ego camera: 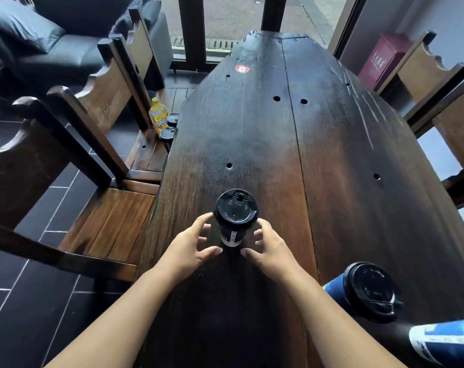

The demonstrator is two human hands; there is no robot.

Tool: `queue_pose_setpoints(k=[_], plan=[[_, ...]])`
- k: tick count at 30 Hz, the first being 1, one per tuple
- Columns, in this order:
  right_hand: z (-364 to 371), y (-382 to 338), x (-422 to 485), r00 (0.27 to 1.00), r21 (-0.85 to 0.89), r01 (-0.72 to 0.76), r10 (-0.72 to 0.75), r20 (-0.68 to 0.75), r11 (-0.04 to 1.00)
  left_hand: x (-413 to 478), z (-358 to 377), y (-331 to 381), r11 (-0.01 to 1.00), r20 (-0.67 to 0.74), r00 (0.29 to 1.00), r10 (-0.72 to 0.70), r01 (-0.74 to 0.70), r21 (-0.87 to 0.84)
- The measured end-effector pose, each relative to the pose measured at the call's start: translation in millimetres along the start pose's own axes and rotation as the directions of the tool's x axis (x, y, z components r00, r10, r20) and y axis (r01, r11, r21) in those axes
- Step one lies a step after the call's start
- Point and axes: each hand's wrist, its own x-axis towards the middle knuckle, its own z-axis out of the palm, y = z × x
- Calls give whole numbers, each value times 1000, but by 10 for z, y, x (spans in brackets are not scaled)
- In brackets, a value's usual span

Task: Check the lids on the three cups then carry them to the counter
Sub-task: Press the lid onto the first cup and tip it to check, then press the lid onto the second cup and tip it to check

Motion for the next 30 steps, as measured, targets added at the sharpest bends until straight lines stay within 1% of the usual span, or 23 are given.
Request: queue_pose_setpoints(k=[2, 5, 10, 15, 19, 23, 25, 30], plan=[[-41, -42, -101, 996, -17, -85, 86, 36, 996, -93, -36, 24, 999, 19, 999, -30, 29, 46], [-124, -131, -259, 987, -101, -128, 136, 81, 987, -247, -102, 126, 993, 26, 997, -75, 72, 95], [-257, -447, -621, 978, -304, -120, 166, 128, 945, -583, -221, 426, 965, 66, 992, -107, 88, 248], [-345, -660, -987, 981, -410, -96, 155, 114, 907, -895, -296, 689, 943, 94, 985, -142, 106, 316], [-350, -656, -1239, 989, -445, -66, 117, 88, 893, -1081, -286, 847, 935, 80, 984, -158, 123, 332], [-352, -599, -1459, 990, -457, -74, 120, 71, 886, -1220, -180, 909, 923, 88, 987, -138, 96, 372], [-382, -590, -1556, 992, -438, -85, 119, 51, 895, -1255, -174, 961, 918, 96, 988, -117, 70, 391], [-539, -394, -1842, 991, -347, -130, 115, -64, 929, -1227, -34, 1178, 922, 163, 986, -35, -31, 386]])
